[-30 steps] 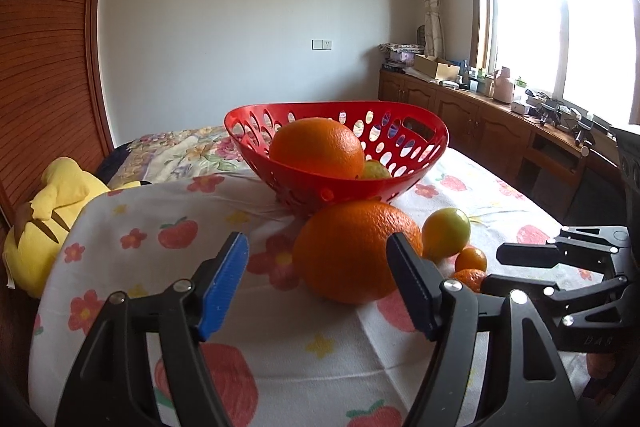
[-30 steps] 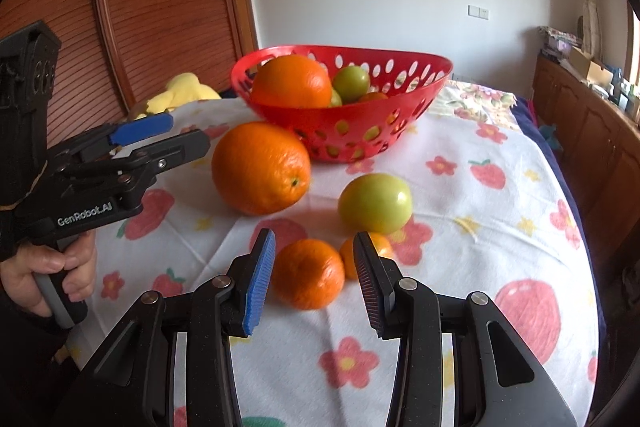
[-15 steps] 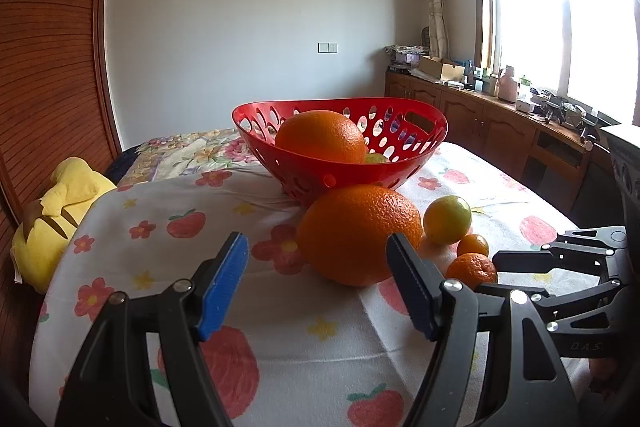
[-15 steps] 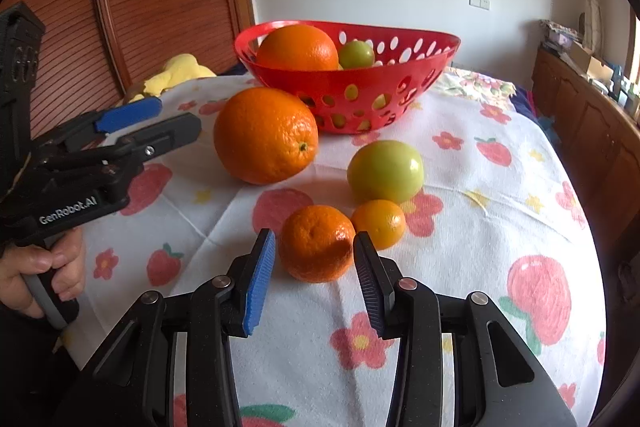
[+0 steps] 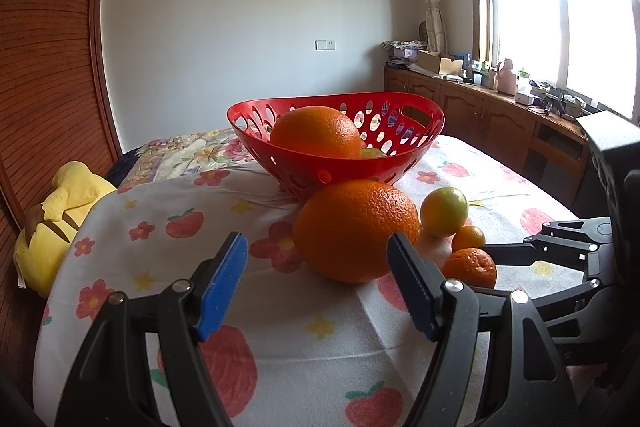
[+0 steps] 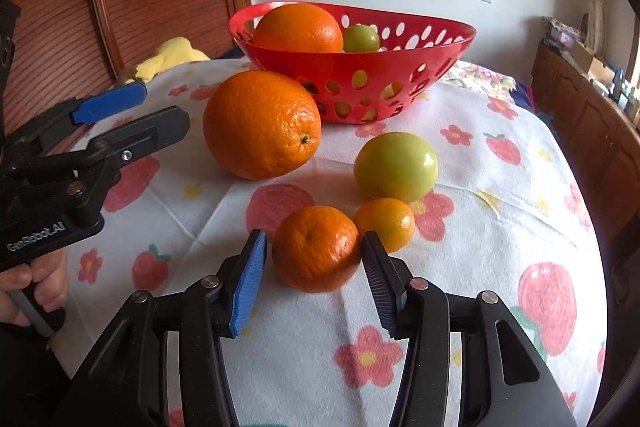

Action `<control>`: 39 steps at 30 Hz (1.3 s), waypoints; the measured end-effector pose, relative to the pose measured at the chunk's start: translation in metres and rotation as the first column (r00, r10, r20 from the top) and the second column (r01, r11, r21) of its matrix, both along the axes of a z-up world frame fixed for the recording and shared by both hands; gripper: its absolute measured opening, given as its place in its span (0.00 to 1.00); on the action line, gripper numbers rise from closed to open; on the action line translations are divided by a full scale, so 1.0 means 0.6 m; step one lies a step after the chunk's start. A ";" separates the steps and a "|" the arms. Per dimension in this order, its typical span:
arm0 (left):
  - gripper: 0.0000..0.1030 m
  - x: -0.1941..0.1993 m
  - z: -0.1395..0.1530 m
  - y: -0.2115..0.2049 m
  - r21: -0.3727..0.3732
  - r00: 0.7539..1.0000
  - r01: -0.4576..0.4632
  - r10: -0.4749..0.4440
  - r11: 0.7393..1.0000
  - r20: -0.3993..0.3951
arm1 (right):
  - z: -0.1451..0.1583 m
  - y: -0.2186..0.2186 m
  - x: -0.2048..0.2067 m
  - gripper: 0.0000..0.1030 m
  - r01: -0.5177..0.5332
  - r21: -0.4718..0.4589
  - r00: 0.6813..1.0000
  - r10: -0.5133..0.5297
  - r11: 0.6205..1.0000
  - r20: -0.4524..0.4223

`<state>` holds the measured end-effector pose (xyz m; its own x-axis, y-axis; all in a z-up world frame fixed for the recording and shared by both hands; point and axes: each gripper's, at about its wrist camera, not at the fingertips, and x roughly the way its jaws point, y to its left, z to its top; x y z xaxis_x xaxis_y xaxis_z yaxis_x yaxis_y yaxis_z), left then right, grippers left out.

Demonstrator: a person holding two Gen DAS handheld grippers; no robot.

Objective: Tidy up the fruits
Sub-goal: 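Close the right tool on another small tangerine, then close the left tool on a large orange while the right tool holds its tangerine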

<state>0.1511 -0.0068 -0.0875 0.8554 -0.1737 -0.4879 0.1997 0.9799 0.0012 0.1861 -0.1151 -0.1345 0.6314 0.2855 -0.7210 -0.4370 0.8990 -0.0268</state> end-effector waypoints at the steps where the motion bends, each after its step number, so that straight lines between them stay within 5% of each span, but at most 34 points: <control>1: 0.71 0.000 0.000 0.000 -0.001 1.000 0.000 0.000 1.000 0.000 | -0.002 0.000 0.001 0.49 0.001 -0.004 1.000 -0.001 1.000 0.000; 24: 0.71 0.007 -0.003 -0.003 0.012 1.000 -0.009 0.009 1.000 -0.020 | 0.011 -0.058 -0.036 0.44 0.028 0.079 0.998 -0.032 0.997 0.045; 39: 0.72 0.047 0.008 -0.018 -0.027 0.991 0.050 -0.053 0.998 -0.122 | -0.002 -0.065 -0.043 0.44 0.039 0.080 0.998 -0.043 0.996 0.047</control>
<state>0.1795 -0.0174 -0.0825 0.7792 -0.2289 -0.5835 0.2473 0.9677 -0.0493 0.1600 -0.1540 -0.1354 0.6771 0.3135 -0.6657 -0.3999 0.9162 0.0246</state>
